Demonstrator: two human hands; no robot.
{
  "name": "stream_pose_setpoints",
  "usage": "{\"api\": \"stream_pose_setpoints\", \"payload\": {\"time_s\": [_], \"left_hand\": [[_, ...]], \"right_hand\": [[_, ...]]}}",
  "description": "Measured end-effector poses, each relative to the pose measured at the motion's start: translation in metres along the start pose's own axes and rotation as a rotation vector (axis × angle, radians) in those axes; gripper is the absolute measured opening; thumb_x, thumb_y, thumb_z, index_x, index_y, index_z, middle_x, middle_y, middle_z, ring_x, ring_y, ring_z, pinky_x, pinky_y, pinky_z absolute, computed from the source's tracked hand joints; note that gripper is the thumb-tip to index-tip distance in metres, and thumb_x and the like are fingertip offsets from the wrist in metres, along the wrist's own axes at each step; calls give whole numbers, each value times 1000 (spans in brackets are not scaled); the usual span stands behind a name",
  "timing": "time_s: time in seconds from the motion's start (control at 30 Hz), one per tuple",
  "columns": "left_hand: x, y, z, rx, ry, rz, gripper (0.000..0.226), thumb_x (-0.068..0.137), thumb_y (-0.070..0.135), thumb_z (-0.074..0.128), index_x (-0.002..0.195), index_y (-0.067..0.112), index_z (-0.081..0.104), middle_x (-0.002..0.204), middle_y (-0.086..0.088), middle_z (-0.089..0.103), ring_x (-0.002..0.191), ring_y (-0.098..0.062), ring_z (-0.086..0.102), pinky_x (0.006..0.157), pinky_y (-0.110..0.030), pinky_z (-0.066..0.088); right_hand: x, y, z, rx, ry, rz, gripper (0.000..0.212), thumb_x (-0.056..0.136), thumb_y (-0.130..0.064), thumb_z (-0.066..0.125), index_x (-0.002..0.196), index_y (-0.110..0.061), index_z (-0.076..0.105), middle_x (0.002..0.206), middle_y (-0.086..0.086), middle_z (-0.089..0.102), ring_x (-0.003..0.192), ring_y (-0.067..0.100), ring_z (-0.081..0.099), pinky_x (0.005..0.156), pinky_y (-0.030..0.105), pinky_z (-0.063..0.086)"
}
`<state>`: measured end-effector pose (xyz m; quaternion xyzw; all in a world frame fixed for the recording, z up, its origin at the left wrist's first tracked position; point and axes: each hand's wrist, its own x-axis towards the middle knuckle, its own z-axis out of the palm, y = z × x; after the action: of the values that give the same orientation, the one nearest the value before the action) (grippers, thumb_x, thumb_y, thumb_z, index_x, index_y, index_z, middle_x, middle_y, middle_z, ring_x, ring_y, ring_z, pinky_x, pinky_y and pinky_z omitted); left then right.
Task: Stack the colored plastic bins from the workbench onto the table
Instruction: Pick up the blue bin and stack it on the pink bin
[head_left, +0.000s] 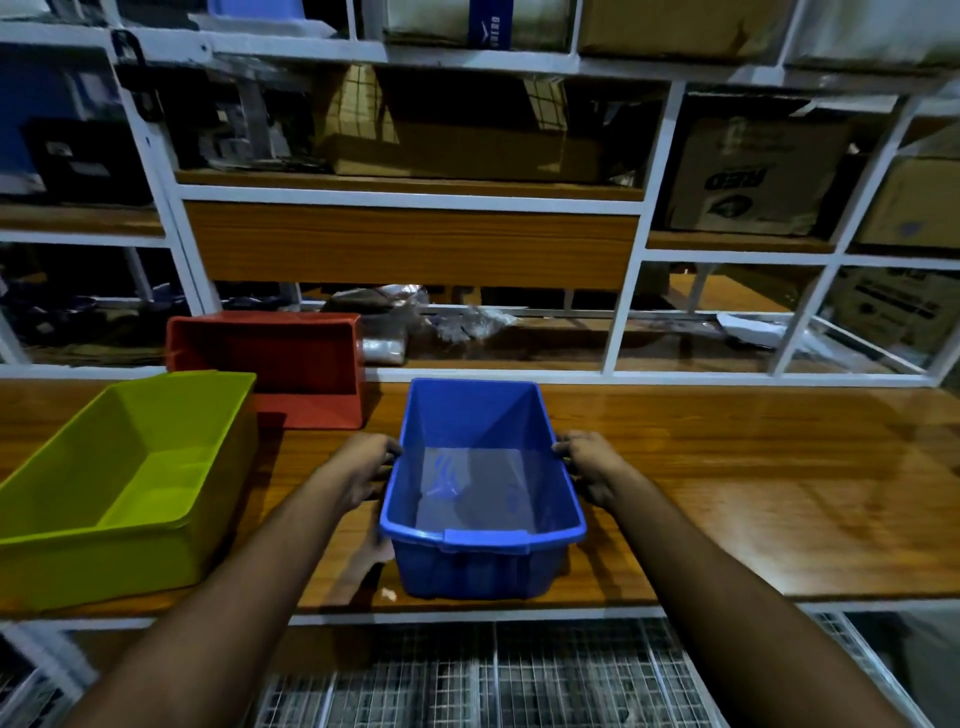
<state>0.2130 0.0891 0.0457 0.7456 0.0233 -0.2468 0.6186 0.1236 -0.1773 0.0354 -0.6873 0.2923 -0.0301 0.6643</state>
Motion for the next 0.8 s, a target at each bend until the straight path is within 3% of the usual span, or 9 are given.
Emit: {"api": "stream_pose_setpoints", "payload": {"time_s": [0.1, 0.23, 0.4, 0.5, 0.6, 0.7, 0.8], "left_hand": [[-4, 7, 8, -19, -64, 17, 12, 88, 12, 48, 83, 13, 59, 62, -1, 56, 59, -18, 51, 54, -28, 36], [-11, 20, 37, -10, -157, 91, 13, 86, 12, 48, 85, 17, 60, 72, -1, 56, 62, -16, 51, 56, -26, 33], [-30, 42, 104, -14, -258, 158, 15, 87, 14, 48, 96, 14, 60, 82, -4, 58, 65, -17, 51, 54, -28, 41], [-43, 55, 163, 1, -355, 184, 17, 87, 15, 48, 98, 14, 61, 81, -4, 56, 62, -15, 48, 53, -28, 40], [-62, 67, 228, -13, -442, 199, 16, 86, 15, 49, 97, 12, 61, 78, -4, 56, 60, -15, 46, 49, -26, 39], [-85, 73, 303, -43, -519, 181, 9, 84, 16, 50, 81, 14, 58, 72, -1, 54, 54, -15, 40, 45, -24, 32], [-110, 82, 381, -48, -586, 139, 15, 87, 18, 49, 76, 13, 57, 67, 0, 52, 42, -14, 35, 38, -22, 24]], "right_hand": [[-9, 4, -19, 96, 27, 35, 31, 96, -8, 42, 108, -16, 69, 94, 7, 72, 70, 15, 65, 47, 24, 48], [-30, 11, -59, 250, 50, 16, 34, 96, -6, 40, 111, -11, 70, 96, 13, 72, 59, 14, 69, 44, 23, 51], [-69, 14, -134, 360, 112, -78, 33, 97, -3, 41, 120, -5, 64, 105, 17, 69, 68, 17, 69, 62, 27, 57], [-106, 16, -192, 398, 185, -127, 30, 99, -2, 41, 116, -4, 65, 85, 9, 73, 58, 11, 66, 56, 22, 56], [-143, 23, -253, 415, 289, -174, 29, 98, -4, 45, 121, -5, 63, 93, 10, 72, 69, 15, 67, 62, 24, 57], [-186, 31, -314, 433, 390, -217, 29, 96, -6, 49, 121, -6, 64, 95, 7, 72, 78, 17, 66, 64, 24, 57], [-231, 37, -376, 473, 414, -265, 27, 94, -1, 46, 115, -3, 63, 77, 3, 72, 56, 5, 66, 50, 17, 54]]}}
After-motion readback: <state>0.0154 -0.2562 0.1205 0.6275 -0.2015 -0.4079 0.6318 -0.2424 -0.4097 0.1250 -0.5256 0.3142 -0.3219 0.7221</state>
